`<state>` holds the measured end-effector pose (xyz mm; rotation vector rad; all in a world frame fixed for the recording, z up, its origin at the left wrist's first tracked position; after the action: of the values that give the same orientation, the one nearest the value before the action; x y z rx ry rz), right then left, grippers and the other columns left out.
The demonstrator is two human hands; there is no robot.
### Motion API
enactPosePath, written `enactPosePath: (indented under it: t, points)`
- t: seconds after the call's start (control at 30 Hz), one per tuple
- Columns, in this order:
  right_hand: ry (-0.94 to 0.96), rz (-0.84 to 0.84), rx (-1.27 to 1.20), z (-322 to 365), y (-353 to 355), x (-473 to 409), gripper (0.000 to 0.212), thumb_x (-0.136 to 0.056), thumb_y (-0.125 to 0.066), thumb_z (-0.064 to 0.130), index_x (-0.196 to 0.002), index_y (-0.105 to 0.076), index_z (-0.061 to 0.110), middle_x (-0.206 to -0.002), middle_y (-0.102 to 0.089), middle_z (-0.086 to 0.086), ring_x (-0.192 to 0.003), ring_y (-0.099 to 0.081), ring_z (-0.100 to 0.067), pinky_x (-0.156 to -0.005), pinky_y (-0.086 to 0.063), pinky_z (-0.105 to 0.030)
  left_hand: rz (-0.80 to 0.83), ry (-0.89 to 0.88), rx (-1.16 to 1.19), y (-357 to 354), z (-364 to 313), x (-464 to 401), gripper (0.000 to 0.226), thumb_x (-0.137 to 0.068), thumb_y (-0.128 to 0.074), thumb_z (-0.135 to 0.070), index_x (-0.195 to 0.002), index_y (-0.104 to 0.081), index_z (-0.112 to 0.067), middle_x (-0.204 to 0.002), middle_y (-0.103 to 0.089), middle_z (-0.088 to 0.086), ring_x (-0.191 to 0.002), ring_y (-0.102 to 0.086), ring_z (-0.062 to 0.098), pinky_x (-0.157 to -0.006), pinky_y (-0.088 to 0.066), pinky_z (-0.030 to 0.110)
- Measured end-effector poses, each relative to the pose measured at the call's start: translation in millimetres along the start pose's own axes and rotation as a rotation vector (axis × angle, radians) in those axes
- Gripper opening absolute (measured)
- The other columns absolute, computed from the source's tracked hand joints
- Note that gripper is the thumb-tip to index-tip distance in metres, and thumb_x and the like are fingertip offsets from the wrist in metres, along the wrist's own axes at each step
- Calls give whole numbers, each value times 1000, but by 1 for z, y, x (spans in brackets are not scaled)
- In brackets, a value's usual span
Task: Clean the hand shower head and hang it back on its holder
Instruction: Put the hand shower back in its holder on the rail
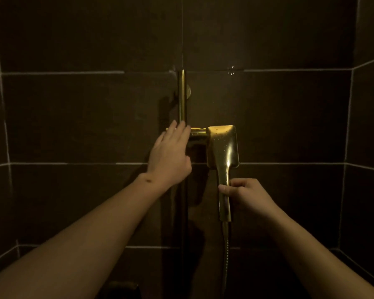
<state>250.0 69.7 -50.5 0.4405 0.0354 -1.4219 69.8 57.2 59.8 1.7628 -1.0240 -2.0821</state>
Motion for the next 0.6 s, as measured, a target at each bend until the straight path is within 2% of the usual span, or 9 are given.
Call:
enactPosePath:
  t: [0.1, 0.2, 0.3, 0.37, 0.43, 0.5, 0.6]
  points:
    - [-12, -26, -27, 9, 11, -26, 17, -93, -63, 19, -102, -71, 7, -99, -76, -9, -91, -74, -22, -88, -57, -44, 76, -12, -42, -21, 2, 1, 84, -94, -59, -19, -163, -12, -26, -174, -3, -2, -159, 4, 18, -129, -11, 45]
    - [-30, -46, -60, 17, 18, -50, 15, -93, -62, 15, -105, -69, 13, -102, -75, -10, -93, -74, -23, -89, -56, -46, 84, -12, -39, -28, 2, 2, 88, -93, -61, -21, -163, -8, -26, -173, 3, -1, -158, 9, 18, -129, -8, 44]
    - [-32, -109, -82, 33, 23, -72, 12, -92, -63, 12, -101, -64, 20, -102, -72, -8, -91, -71, -23, -77, -56, -39, 86, -15, -34, -23, 1, -3, 87, -95, -59, -20, -164, -6, -21, -174, 1, 1, -159, 5, 17, -130, -7, 42]
    - [-29, -149, -89, 46, 30, -87, 17, -92, -63, 11, -109, -63, 16, -101, -72, -9, -90, -70, -22, -70, -54, -35, 86, -27, -61, -19, 0, -5, 85, -96, -57, -21, -164, -6, -18, -174, 0, 2, -159, 3, 18, -130, -5, 41]
    - [-24, -170, -105, 61, 39, -99, 21, -92, -63, 11, -113, -62, 13, -102, -71, -10, -91, -70, -23, -69, -54, -36, 102, -46, -80, -17, 0, -6, 84, -97, -56, -23, -164, -6, -17, -174, 1, 3, -159, 3, 18, -130, -4, 40]
    - [-16, -183, -130, 77, 47, -107, 23, -92, -63, 11, -115, -61, 13, -105, -71, -12, -94, -69, -25, -74, -56, -40, 94, -64, -89, -16, 2, -6, 83, -98, -55, -23, -164, -6, -17, -174, 1, 3, -159, 3, 17, -129, -3, 39]
    - [23, -204, -162, 105, 61, -117, 25, -91, -62, 7, -116, -62, 10, -104, -70, -12, -99, -68, -26, -91, -54, -46, 72, -64, -77, -20, 4, -6, 83, -98, -54, -24, -164, -5, -17, -174, 3, 2, -159, 5, 16, -129, -3, 38]
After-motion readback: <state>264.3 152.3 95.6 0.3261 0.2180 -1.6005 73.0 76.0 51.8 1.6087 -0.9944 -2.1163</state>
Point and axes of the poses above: each hand's wrist, its own x-axis away from the middle knuckle, its own y-axis out of the back of the hand, z = x × y, the point moved 9 cm from there along -x, towards the middle knuckle
